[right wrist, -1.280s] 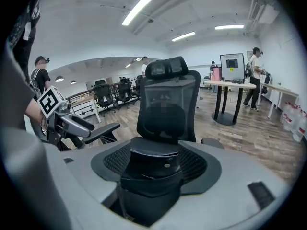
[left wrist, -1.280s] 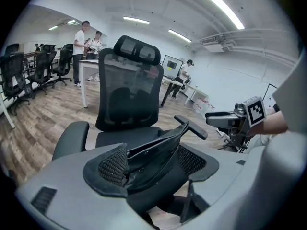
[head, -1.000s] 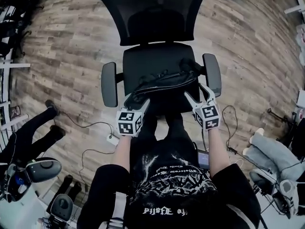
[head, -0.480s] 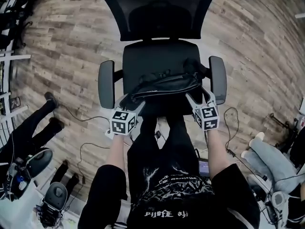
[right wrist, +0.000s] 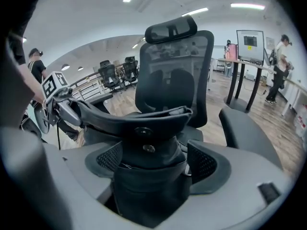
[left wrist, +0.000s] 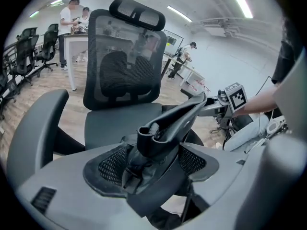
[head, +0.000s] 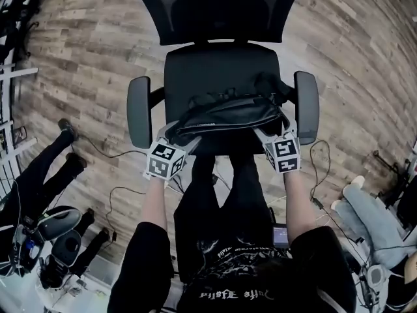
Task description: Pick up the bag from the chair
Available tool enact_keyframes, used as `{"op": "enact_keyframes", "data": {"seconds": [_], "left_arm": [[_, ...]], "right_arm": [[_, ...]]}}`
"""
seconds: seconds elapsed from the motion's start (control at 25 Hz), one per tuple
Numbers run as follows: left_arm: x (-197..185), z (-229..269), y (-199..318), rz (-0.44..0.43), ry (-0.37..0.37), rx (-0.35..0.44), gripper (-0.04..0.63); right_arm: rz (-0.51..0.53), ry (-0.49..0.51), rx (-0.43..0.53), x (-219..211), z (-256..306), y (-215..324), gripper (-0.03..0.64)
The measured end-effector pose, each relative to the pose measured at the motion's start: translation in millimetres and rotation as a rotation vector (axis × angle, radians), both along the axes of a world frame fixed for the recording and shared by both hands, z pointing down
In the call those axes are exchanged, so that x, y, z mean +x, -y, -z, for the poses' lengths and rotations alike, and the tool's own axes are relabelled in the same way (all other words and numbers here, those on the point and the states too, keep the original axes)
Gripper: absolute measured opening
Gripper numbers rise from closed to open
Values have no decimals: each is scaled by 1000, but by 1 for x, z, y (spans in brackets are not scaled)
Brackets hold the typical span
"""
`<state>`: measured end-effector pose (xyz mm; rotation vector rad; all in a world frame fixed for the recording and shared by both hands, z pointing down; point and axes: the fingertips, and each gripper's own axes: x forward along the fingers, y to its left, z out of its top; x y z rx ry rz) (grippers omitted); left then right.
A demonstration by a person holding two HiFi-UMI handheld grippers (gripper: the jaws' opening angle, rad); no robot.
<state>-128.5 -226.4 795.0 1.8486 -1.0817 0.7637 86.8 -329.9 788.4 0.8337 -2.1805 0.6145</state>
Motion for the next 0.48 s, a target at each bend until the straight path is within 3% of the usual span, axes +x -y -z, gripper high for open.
{"op": "enact_keyframes", "data": {"seconds": [0.12, 0.28, 0.48], "left_arm": [[-1, -10, 9, -45, 19, 12, 344], [4, -19, 19, -38, -39, 11, 344], [25, -26, 25, -157, -31, 44, 344]], "right_arm": [[26, 42, -2, -3, -4, 12, 436], [45, 70, -26, -5, -12, 17, 436], [158, 61, 36, -17, -16, 14, 434]]}}
